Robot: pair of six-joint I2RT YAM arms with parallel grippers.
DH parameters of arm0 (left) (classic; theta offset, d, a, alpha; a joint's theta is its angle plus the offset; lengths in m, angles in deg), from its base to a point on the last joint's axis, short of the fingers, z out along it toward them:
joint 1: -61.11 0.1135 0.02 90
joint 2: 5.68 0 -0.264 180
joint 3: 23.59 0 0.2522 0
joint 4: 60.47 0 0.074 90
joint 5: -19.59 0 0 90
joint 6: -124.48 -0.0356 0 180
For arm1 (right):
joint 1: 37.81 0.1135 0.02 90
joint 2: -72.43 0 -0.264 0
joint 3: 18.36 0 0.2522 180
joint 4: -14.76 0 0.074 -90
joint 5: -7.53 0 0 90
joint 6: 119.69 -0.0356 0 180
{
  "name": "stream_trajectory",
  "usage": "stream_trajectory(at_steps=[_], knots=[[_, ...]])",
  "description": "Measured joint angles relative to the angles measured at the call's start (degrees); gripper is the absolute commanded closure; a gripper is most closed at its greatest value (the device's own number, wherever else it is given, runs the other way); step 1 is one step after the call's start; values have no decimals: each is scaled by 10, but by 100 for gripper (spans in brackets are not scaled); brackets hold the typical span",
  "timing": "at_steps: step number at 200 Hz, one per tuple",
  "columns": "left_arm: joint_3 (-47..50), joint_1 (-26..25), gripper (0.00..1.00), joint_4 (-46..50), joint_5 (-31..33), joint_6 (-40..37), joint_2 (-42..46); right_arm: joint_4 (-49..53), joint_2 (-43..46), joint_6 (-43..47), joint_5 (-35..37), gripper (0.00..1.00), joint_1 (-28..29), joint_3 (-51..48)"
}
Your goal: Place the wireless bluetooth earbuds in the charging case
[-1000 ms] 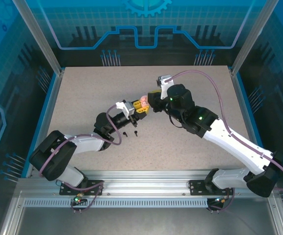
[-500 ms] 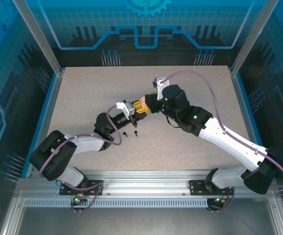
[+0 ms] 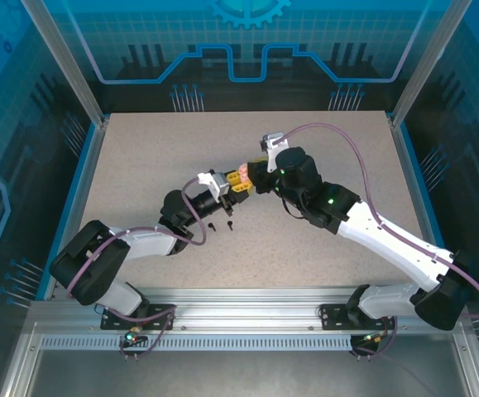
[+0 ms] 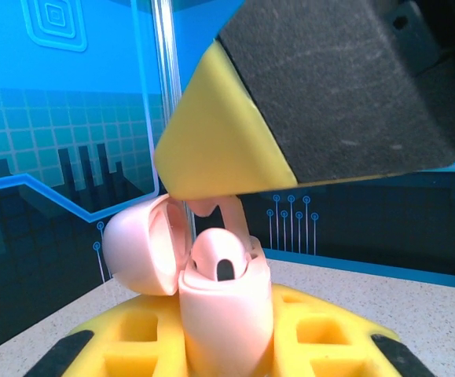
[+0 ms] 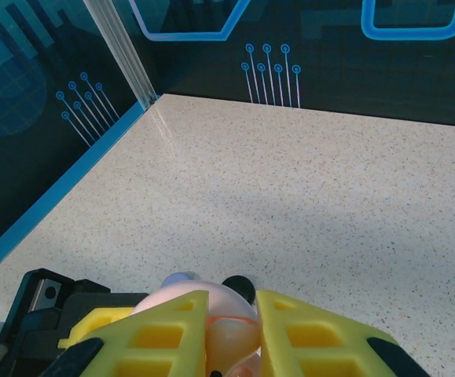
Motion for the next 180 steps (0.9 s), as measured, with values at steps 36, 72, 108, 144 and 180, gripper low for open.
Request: stream_trajectory(at_steps=[36, 72, 108, 144, 180], knots=[[0, 0, 100, 0, 0, 0, 0, 0, 0, 9, 2, 80, 5, -2], [0, 0, 100, 0, 0, 0, 0, 1, -1, 21, 7, 80, 10, -2], [-1, 0, 100, 0, 0, 0, 0, 5, -3, 30, 15, 70, 16, -2], [-3, 0, 100, 0, 0, 0, 0, 14, -3, 26, 15, 45, 18, 7], [-3, 0, 100, -1, 0, 0, 0, 26, -2, 23, 12, 39, 17, 33]])
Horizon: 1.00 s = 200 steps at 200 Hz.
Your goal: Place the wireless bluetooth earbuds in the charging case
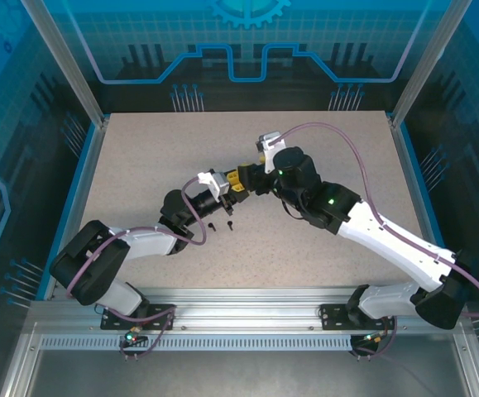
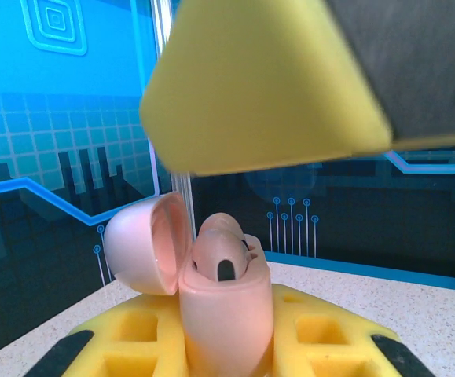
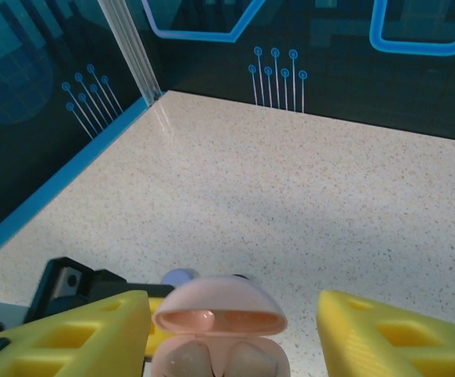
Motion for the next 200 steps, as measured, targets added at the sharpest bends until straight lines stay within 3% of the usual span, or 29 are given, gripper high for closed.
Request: stream_trajectory(at_steps=[77, 137, 200], knots=[[0, 0, 100, -6, 0, 0, 0, 40, -4, -24, -49, 37, -50, 77], [1, 0, 100, -6, -5, 0, 0, 116, -91, -42, -110, 39, -99, 163], [1, -3, 100, 6, -16, -1, 0, 195, -171, -45, -150, 47, -113, 241]])
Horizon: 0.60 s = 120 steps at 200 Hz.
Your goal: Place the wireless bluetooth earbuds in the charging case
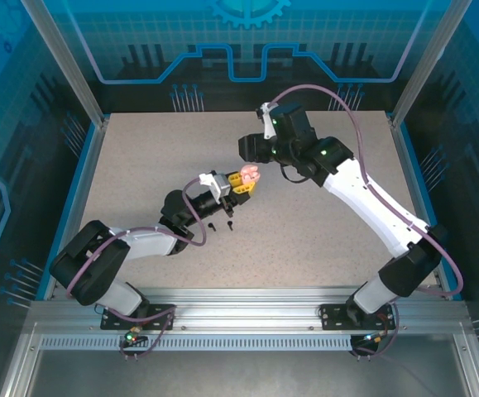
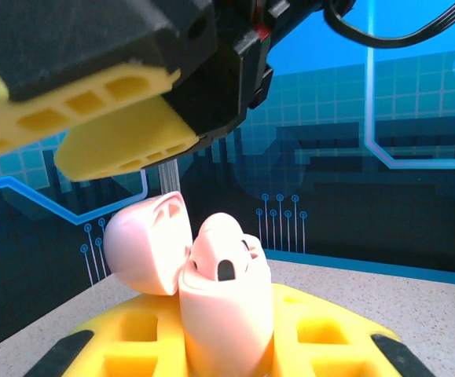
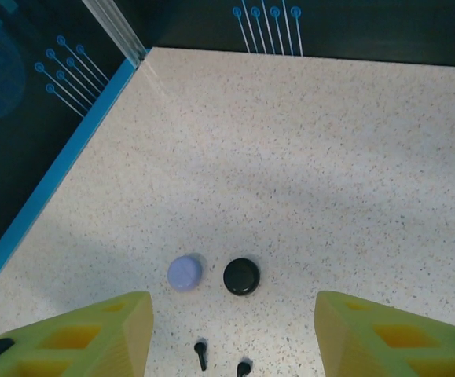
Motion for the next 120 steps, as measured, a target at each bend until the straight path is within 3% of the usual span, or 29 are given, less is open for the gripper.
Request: stream_trajectory(at_steps=[74, 108, 120], knots=[[0, -1, 100, 21, -4, -3, 4, 36, -16, 1, -34, 70, 7, -12], [0, -9, 100, 51, -7, -3, 4, 23, 61, -5, -25, 71, 14, -95], [0, -7, 100, 56, -4, -3, 6, 22, 98, -14, -21, 66, 19, -127]])
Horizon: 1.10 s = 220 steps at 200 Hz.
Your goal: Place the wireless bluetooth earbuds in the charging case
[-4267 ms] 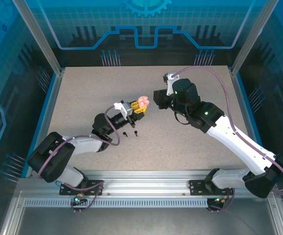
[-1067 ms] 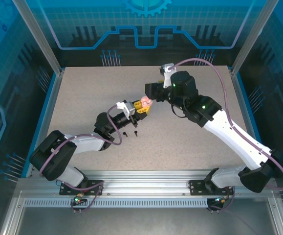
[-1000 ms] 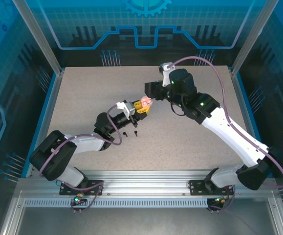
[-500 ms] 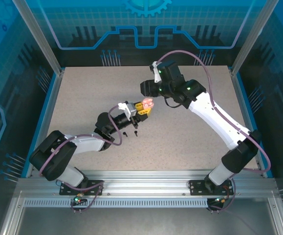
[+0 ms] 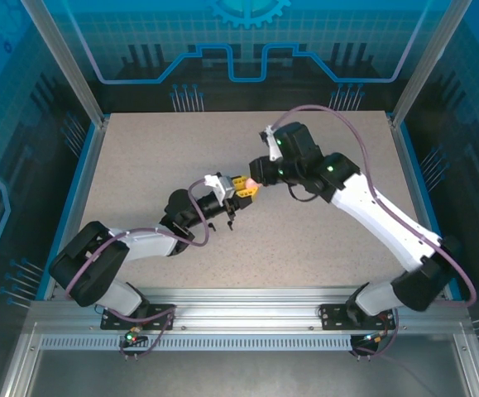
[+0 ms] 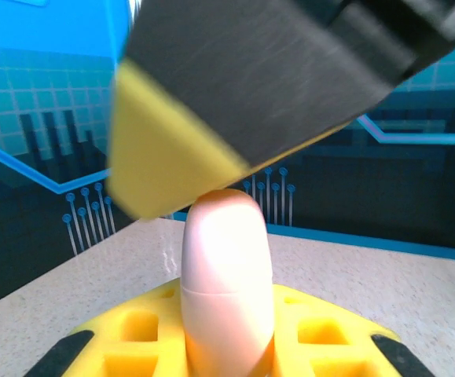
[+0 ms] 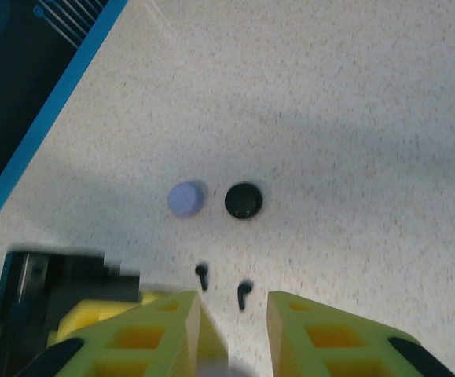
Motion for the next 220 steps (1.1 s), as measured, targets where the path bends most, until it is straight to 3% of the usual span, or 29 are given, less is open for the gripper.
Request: stream_trajectory(at_steps=[81, 136, 220], knots=[[-30, -23, 100, 83, 22, 64, -22, -35, 217, -88, 99, 46, -75, -175], [-139, -76, 100, 196, 57, 142, -141, -37, 232, -110, 134, 44, -87, -257], [-251, -82, 99, 308, 76, 246, -291, -38, 244, -127, 142, 44, -102, -303]])
